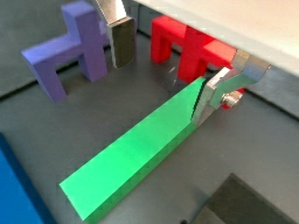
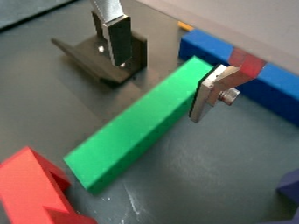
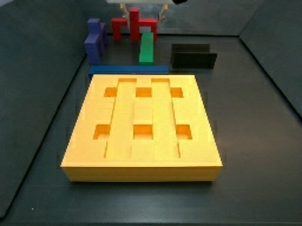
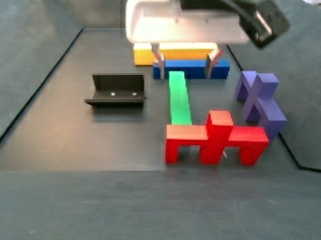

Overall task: Pick up the green object. Move up. Move to above the board. Insert the green object.
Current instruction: Pick up the green object.

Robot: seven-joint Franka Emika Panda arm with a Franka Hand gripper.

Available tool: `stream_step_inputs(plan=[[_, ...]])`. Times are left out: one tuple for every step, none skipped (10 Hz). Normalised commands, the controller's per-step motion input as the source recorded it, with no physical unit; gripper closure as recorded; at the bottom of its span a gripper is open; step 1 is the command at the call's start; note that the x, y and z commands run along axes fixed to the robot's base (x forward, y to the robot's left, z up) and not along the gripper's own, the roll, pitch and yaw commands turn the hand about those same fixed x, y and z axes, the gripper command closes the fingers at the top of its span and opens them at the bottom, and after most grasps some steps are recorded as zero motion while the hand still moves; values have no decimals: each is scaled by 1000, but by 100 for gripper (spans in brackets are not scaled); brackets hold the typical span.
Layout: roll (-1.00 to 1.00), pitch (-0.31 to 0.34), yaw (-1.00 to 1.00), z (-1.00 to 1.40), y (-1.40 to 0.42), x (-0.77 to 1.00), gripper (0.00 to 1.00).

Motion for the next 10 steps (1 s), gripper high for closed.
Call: stream_step_inputs(plan=[[-74,-77,-3,-657,106,-94,0],[-59,-9,0,-554,146,-17,0],[-110,0,0,-580,134,0,0],[-139,0,0,-543,106,0,0],[-161,0,0,-357,0,129,0],[-153,-14,0,-234,0,177,0],[-164,-44,0,-234,0,89,0],[-253,-99,-71,-171,0,31,0],[-336,-164,-194,-57,-29,83,0],[-360,-210,-314,-80,0,6,0]])
